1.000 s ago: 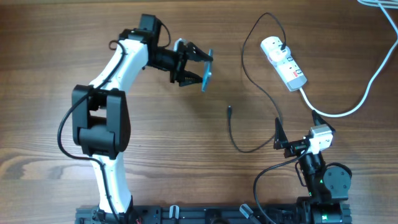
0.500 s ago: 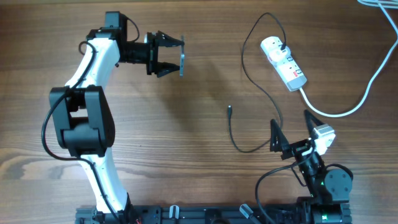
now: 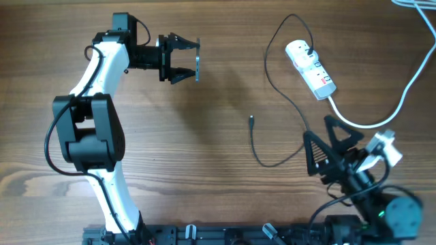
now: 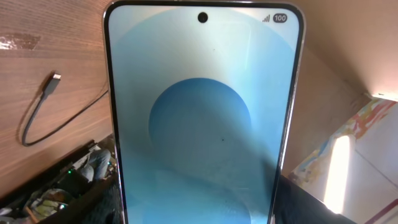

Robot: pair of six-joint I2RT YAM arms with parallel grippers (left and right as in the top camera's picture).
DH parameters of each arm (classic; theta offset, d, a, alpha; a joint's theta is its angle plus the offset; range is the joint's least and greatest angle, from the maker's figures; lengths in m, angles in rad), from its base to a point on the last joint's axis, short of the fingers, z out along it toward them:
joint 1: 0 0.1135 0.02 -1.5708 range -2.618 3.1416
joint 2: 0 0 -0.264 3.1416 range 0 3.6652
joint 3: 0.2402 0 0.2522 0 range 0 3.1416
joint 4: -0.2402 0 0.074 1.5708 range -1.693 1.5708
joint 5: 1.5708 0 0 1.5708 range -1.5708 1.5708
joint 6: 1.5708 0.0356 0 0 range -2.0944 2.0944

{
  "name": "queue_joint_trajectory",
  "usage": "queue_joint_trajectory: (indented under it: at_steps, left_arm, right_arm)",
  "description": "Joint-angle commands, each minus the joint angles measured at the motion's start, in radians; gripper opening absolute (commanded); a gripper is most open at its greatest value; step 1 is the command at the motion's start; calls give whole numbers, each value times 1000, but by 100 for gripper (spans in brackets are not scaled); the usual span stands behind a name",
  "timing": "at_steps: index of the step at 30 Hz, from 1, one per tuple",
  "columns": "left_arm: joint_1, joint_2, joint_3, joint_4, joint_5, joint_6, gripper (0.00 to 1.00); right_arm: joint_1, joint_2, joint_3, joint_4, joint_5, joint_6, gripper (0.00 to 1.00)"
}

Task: Plug charger to phone and switch on socket

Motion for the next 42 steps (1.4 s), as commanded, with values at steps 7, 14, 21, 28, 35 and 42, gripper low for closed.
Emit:
queue_joint_trajectory:
  at_steps: [7,14,21,28,35,42]
  left_arm:
    - [-21,-41,0,-12,64,-14,72]
    - [-22,-41,0,-19,64,-13,72]
    - [-55,-41,0,-38,55,-13,72]
    - [-87,-41,0,-38,45,-30,72]
    - [-87,-41,0,-38,56,-40,72]
    - [-87,-41,0,-38,56,-40,73]
  right_arm:
    - [1,699,605,-468,-505,-188,100]
    - [240,870,626,-440,-384,-279,100]
    - [699,1186,1223,-1045,593,-178,100]
    - [850,1467,1369,-974,1024,35,99]
    - [850,1566,1369,-818,1061,99,89]
    - [849,1669,1369,-786,1085,96,89]
